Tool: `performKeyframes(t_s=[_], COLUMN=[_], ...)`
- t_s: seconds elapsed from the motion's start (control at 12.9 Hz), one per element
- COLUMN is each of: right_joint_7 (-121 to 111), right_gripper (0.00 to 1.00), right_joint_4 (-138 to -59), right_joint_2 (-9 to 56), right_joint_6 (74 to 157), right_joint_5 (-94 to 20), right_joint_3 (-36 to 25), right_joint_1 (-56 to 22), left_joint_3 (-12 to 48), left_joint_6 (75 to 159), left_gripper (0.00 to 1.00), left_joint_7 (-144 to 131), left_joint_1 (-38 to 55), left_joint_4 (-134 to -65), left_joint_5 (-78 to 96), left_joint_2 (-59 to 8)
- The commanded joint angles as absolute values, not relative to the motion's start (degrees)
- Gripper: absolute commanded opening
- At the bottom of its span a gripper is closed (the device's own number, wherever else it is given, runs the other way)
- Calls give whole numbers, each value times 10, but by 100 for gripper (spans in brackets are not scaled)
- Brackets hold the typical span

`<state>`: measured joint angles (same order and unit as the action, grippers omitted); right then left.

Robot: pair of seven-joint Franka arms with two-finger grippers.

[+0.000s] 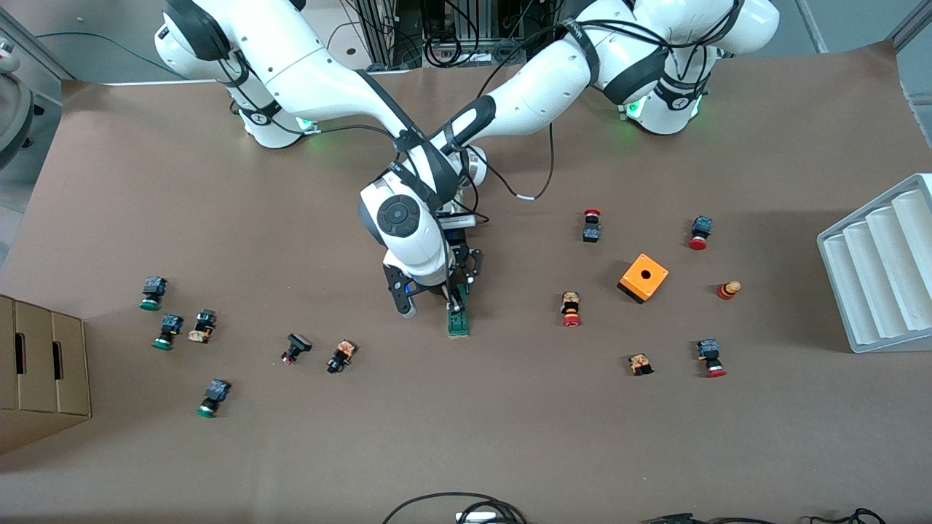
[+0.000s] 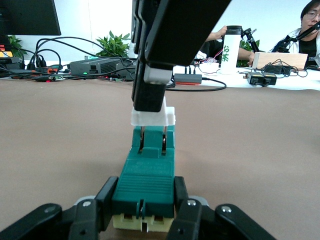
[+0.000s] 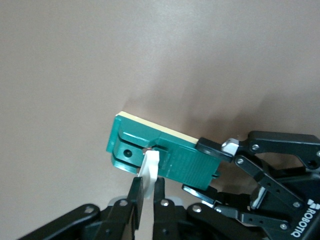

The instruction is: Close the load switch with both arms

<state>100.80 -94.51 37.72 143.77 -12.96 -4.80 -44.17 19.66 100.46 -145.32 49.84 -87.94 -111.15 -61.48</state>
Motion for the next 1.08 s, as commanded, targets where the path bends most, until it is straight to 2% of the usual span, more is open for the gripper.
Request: performKeyframes(t_s=[0.0, 1.0], right_joint_7=[997, 997], right_gripper=[13, 14], right_joint_4=[-905, -832], right_joint_2=[411, 468], right_joint_6=[1446, 1445], right_joint_5=[-138, -139], right_joint_3=[-48, -48], right_joint_1=[-431, -413], left_joint_3=[200, 200], left_joint_6=[1010, 1010], left_gripper=[50, 50], left_joint_7=[-1461, -1460], left_joint_1=[500, 499], left_joint_4=[-866, -865], left_joint_5=[-1113, -1114], left_joint_2=[-639, -640])
